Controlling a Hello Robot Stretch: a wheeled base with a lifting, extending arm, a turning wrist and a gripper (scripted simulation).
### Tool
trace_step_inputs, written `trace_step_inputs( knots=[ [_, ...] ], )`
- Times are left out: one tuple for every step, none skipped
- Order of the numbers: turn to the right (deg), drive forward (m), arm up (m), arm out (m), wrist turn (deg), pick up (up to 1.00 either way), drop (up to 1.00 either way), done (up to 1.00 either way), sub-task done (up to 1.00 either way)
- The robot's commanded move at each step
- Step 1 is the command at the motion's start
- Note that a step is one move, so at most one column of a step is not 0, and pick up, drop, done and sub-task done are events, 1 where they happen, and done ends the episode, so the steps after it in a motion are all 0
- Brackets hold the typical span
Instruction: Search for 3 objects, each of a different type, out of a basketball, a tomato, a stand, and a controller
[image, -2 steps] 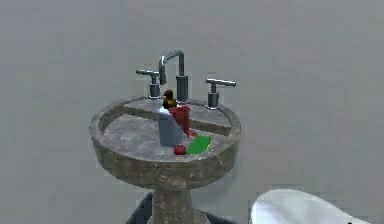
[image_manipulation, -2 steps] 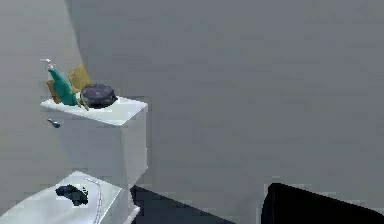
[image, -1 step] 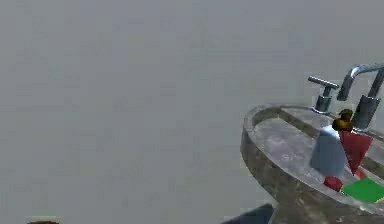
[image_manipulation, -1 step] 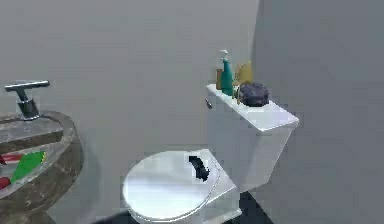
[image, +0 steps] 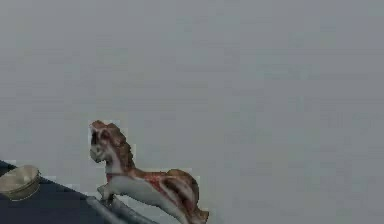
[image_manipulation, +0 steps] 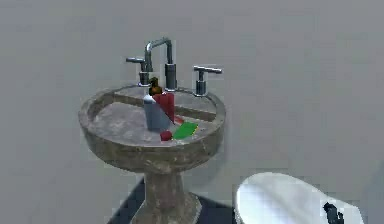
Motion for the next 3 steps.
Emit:
trace_step_inputs(
  knots=[
    [-45.0, 0.0, 0.0, 0.0, 0.0, 0.0, 0.0, 0.0, 0.0],
    [-30.0, 0.0, 0.0, 0.0, 0.0, 0.0, 0.0, 0.0, 0.0],
    [0.0, 0.9, 0.0, 0.0, 0.0, 0.0, 0.0, 0.0, 0.0]
  ],
)
